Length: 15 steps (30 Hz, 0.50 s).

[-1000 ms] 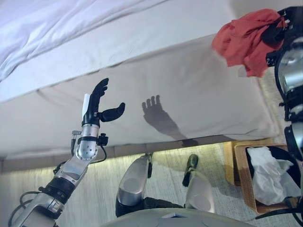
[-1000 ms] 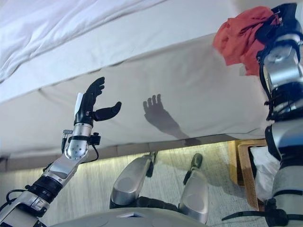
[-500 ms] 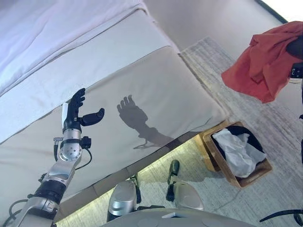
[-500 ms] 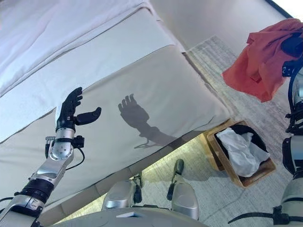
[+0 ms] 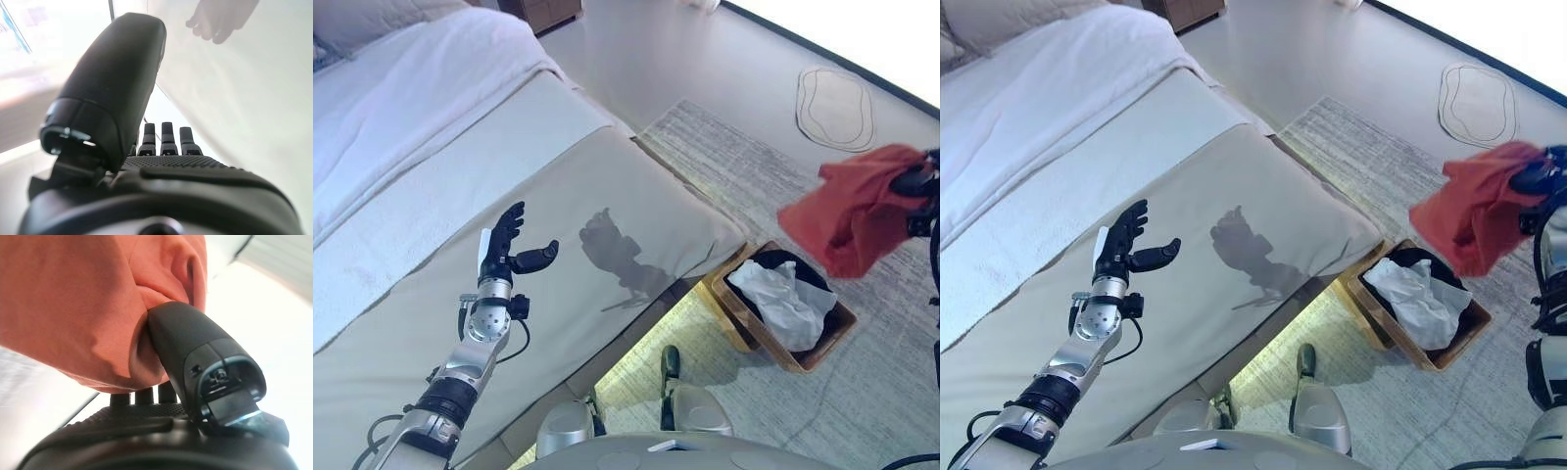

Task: Pick up the clothes from the bed and place them into the basket

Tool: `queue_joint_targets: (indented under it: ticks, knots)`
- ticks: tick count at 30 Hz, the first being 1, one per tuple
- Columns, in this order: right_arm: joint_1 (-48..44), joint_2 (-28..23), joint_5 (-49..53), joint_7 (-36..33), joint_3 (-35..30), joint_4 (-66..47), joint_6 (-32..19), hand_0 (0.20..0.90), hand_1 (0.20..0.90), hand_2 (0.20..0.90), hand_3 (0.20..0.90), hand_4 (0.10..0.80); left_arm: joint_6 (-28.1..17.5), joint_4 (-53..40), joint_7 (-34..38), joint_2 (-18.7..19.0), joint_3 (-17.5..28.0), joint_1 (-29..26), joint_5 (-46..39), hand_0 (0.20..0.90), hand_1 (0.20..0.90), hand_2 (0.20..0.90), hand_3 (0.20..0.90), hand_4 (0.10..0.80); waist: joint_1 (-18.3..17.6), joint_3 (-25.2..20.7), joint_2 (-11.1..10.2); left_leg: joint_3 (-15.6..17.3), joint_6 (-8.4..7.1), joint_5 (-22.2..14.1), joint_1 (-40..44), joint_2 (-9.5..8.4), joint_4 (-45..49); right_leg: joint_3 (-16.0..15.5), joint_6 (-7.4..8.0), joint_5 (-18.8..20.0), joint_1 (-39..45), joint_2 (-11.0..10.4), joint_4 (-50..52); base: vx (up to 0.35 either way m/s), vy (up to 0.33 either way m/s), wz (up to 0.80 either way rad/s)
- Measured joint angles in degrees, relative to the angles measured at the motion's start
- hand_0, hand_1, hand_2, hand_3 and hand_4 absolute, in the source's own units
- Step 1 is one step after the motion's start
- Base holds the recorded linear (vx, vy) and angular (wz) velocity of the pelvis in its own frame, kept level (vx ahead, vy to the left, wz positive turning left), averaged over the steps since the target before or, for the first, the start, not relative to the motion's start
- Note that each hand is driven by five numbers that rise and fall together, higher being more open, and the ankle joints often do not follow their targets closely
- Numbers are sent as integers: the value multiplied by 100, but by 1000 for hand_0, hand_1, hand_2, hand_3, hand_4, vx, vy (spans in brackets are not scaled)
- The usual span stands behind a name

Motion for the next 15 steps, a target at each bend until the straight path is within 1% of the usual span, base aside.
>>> queue_joint_targets:
  ticks: [5, 9, 13, 15]
  knots:
    - [338, 304, -124, -21, 1, 49, 185, 300, 300, 300, 200, 100, 156, 0, -9, -12, -53, 15, 1, 900, 900, 900, 900, 800, -95, -143, 101, -9, -3, -1, -82, 9, -1, 27, 19, -18, -100, 12, -2, -24, -75, -3]
    - [462, 593, -126, -65, 2, 362, 199, 300, 300, 300, 200, 100, 177, 0, -59, -6, -119, 42, 1, 900, 900, 900, 900, 800, -96, -184, 144, 4, 24, 21, -172, 15, 0, 42, 18, -17, -197, 21, -2, -63, -69, -2]
    - [465, 771, -125, -78, 2, 671, 195, 300, 300, 300, 200, 100, 177, 3, -142, -6, -150, 102, -1, 900, 900, 900, 900, 800, -90, -231, 245, 0, 22, 77, -273, -2, 21, 43, 8, 22, -292, 10, -2, -20, -37, 1]
    - [476, 787, -126, -98, 2, 714, 186, 300, 300, 300, 200, 100, 176, 3, -172, -6, -152, 145, -1, 900, 900, 900, 900, 800, -88, -241, 337, -3, 21, 78, -274, -10, 25, 43, 8, 22, -292, 2, -3, 0, -18, 0]
